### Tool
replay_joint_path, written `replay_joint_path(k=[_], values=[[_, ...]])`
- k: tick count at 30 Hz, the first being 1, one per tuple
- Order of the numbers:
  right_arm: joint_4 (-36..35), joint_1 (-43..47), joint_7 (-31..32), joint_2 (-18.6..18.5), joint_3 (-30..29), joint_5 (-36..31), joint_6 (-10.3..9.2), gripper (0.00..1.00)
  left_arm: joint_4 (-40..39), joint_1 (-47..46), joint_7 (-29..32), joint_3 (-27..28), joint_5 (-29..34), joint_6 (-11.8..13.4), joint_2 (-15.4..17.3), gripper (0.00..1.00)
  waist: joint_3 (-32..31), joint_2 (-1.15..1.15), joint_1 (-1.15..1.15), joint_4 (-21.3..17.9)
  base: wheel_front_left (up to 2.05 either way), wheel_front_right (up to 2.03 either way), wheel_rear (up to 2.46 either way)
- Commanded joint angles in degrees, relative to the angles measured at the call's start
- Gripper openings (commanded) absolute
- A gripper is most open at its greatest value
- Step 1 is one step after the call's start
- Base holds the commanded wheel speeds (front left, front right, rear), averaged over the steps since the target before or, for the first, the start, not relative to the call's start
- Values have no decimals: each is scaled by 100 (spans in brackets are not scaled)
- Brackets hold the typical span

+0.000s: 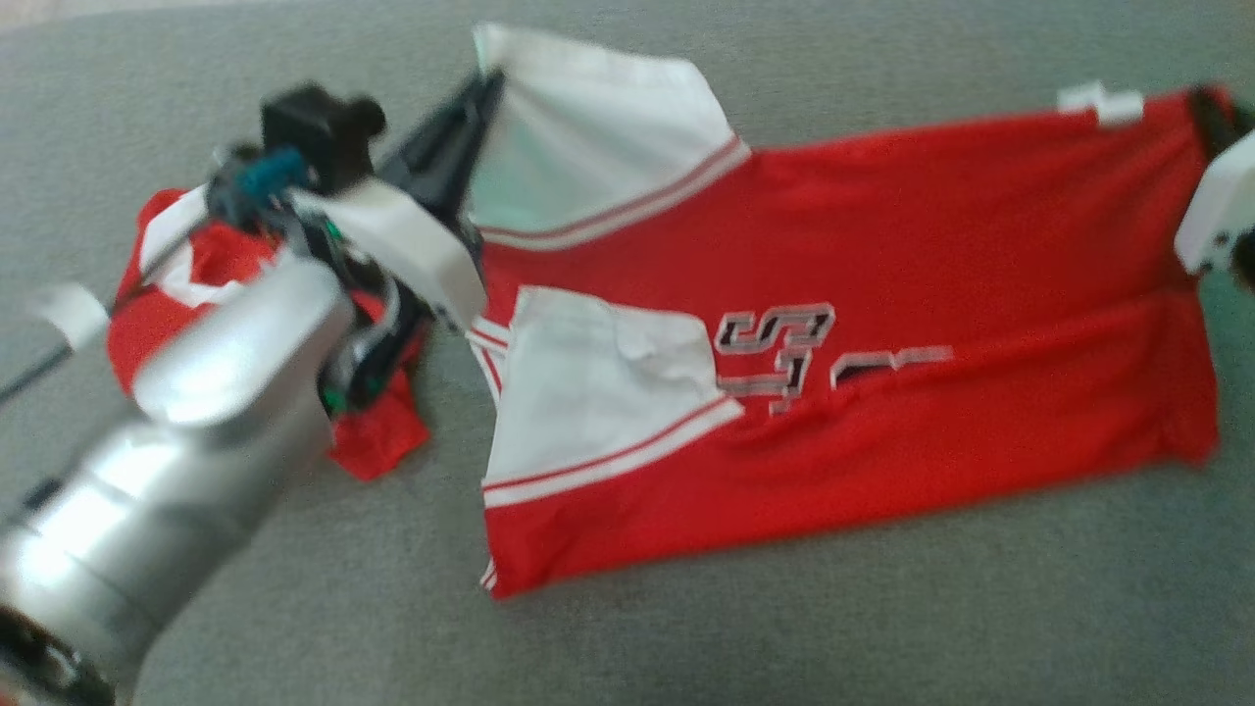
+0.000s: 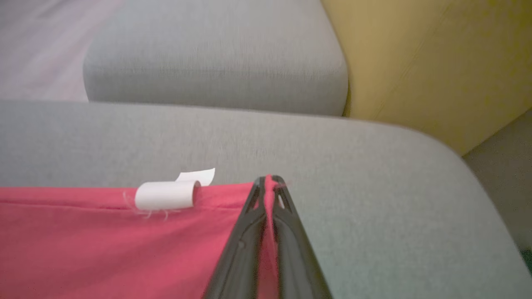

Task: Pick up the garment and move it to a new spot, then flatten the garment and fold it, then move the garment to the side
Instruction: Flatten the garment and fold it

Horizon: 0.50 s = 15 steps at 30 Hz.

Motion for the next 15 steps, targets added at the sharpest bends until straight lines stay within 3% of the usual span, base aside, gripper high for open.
replay_joint_path(k=[1, 10, 15], values=[[-218, -224, -256, -66, 39, 40, -4, 0, 73, -543, -64, 252, 164, -49, 209, 0, -6, 0, 0, -120, 0, 0, 0], [14, -687, -1587, 85, 36, 263, -4, 0, 1443, -1433, -790, 194, 817, -293, -236, 0, -46, 0, 0, -303, 0, 0, 0], [206, -647, -1779, 163, 112, 489, -4, 0, 1802, -1354, -919, 216, 856, -432, -444, 0, -146, 0, 0, -264, 0, 0, 0]])
